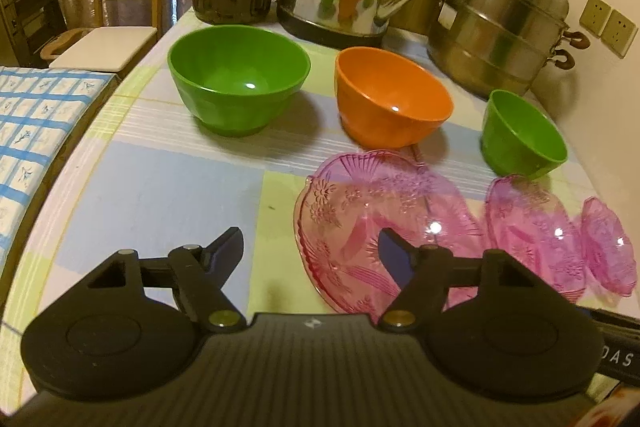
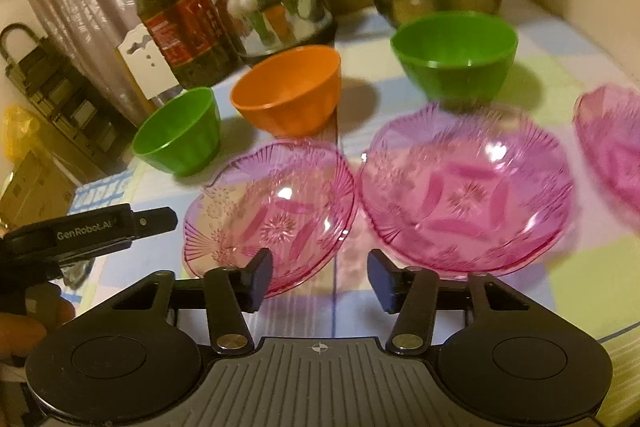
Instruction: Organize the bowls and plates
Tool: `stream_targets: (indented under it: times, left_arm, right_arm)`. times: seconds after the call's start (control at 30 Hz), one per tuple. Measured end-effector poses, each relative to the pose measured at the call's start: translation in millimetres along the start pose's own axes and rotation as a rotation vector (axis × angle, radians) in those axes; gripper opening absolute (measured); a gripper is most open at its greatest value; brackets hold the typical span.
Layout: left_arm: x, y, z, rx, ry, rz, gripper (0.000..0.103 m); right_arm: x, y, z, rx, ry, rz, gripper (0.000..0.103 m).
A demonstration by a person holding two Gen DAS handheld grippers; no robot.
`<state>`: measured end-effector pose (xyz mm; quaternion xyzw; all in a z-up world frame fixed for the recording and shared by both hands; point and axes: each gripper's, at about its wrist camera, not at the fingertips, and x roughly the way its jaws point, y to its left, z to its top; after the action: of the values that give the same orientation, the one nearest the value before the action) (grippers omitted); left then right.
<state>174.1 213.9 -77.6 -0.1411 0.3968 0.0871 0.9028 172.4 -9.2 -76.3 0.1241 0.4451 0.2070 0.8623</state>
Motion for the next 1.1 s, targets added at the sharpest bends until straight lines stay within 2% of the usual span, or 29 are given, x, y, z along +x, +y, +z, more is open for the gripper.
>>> stream_targets:
  times: [0.17,0.43,0.57,0.63,0.77,1.1]
  left_arm:
    - [20.3,8.5,-4.1,-0.031,0.029,0.002,0.063]
    - [35.9,13.2,-3.4,-0.053,0.048,-0.015,0.044]
    - [41.2,9.7,-3.5,-0.049,0.056,-0.025,0.033]
    - [42.2,7.9,-4.2,-0.040,0.058,-0.029,0.025]
    - [40.5,4.3,-5.2,-0.021,0.053,-0.013,0.013]
    - [15.8,0.6,-9.1,0.001,0.032,0.016,0.011]
  right_arm:
    - [23.5,2.2,-2.0,0.031,0.031,0.006,0.046]
    - [47.0,-1.4,-3.2,0.086,0.041,-0.008,0.036]
    - [57.8,-0.6,-3.2,0.098,0.047,-0.019,0.028]
    - [60.0,-1.3,-3.7,0.100,0.042,-0.034,0.020]
    - [59.3,-2.5,-3.7,0.093,0.038,-0.042,0.019]
    - [52.6,5.4,-3.0,0.062,0.028,-0.044,0.018]
